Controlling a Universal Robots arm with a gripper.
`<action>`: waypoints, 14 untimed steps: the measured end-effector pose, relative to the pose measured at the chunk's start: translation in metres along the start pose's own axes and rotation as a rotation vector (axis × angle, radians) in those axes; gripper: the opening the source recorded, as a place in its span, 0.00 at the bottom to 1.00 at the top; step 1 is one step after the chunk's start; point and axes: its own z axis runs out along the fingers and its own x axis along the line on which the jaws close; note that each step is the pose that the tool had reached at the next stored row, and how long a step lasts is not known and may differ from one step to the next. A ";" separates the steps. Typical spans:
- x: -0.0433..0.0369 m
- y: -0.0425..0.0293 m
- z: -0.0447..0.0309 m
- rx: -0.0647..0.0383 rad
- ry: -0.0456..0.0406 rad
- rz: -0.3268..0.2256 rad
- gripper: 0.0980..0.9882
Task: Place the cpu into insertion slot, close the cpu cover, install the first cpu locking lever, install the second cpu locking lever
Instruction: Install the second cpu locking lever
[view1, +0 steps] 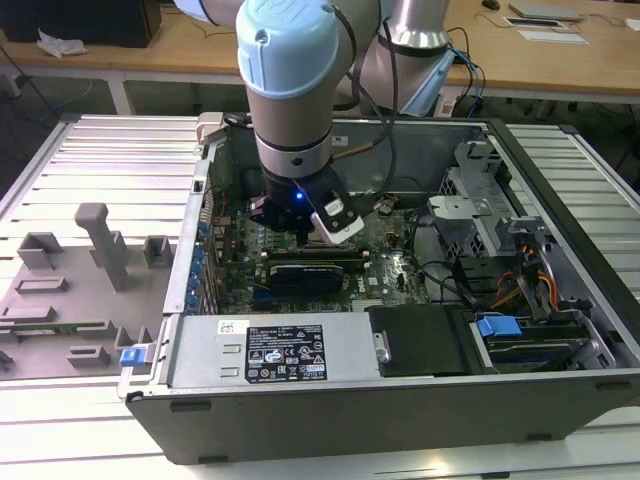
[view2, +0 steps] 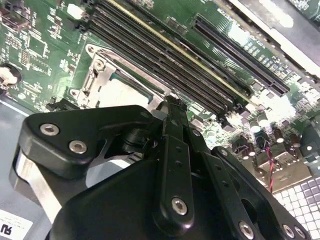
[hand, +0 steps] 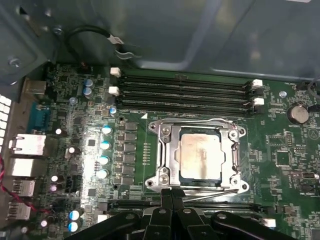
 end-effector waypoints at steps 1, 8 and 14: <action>0.0014 -0.0006 0.0002 -0.003 -0.0002 0.000 0.01; 0.0068 -0.0072 0.0062 -0.026 -0.0017 0.003 0.01; 0.0068 -0.0097 0.0121 -0.045 -0.0031 0.005 0.01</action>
